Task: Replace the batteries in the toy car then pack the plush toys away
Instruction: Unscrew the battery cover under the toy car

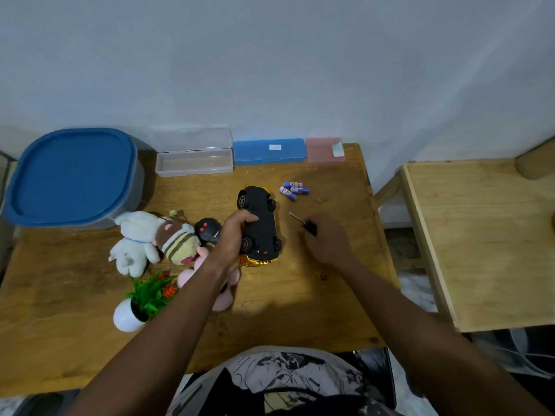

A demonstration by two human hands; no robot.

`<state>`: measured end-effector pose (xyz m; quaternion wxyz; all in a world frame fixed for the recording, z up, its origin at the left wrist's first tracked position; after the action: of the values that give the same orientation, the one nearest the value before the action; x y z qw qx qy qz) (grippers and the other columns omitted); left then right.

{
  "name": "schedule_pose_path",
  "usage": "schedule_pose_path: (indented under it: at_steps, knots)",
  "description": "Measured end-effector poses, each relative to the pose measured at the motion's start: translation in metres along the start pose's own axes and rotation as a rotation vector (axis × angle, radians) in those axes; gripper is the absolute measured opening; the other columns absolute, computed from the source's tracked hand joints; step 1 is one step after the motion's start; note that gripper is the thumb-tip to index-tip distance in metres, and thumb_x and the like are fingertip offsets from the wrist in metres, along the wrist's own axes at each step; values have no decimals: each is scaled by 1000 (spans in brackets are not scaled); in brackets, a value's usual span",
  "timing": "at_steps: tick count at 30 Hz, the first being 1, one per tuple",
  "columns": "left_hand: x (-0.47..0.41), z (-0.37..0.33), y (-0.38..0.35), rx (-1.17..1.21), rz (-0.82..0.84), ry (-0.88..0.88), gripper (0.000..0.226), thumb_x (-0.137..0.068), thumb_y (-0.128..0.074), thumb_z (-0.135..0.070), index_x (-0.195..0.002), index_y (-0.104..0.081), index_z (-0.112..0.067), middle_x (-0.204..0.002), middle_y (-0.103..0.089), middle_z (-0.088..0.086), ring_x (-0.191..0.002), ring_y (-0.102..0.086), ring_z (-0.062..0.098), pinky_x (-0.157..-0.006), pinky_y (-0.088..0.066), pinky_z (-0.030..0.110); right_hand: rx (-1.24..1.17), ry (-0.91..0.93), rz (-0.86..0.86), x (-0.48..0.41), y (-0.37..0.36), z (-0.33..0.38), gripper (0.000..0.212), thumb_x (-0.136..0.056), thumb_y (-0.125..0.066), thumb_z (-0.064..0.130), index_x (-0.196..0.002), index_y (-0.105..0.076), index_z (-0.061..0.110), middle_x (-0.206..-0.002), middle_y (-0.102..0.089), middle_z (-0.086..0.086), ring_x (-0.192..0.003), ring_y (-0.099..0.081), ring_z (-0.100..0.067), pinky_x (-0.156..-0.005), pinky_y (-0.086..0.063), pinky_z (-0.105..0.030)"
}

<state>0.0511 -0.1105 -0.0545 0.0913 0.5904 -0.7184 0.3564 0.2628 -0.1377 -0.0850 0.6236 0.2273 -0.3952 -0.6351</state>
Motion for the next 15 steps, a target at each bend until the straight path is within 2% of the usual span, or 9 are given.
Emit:
schedule_pose_path:
  at_steps: [6, 9, 12, 15]
  knots:
    - [2, 6, -2, -38, -13, 17, 49, -76, -55, -25, -119, -62, -4, -93, -70, 13, -78, -69, 28, -67, -58, 37, -62, -32, -50, 3, 0, -9, 10, -88, -66, 35, -95, -69, 28, -94, -66, 5, -88, -59, -13, -74, -49, -34]
    - [2, 8, -5, -54, -19, 26, 32, -86, -51, -19, -110, -66, -6, -89, -72, 11, -75, -69, 26, -66, -57, 34, -112, -59, -90, 4, 3, -13, 17, -87, -68, 29, -102, -71, 22, -100, -67, 4, -91, -58, -12, -75, -44, -27]
    - [2, 11, -7, -57, -42, 50, 28, -92, -46, -16, -106, -68, -7, -88, -73, 11, -76, -68, 28, -69, -56, 35, -55, -82, -155, 8, 3, -14, 20, -87, -67, 27, -105, -70, 19, -101, -67, 2, -92, -58, -12, -75, -43, -24]
    - [4, 14, -10, -18, -47, 85, 27, -92, -44, -15, -102, -69, -7, -88, -73, 12, -73, -68, 28, -70, -55, 36, 4, -99, -182, 14, 2, -14, 19, -86, -67, 32, -102, -69, 20, -96, -65, 4, -87, -58, -12, -74, -48, -27]
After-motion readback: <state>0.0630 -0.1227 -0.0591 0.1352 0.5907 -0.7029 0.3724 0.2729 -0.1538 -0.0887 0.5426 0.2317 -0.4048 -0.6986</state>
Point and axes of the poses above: each hand's wrist, its own x-axis away from the middle knuckle, its own y-axis out of the back of the hand, z = x × y, the point moved 1 cm from there along -x, towards the middle knuckle
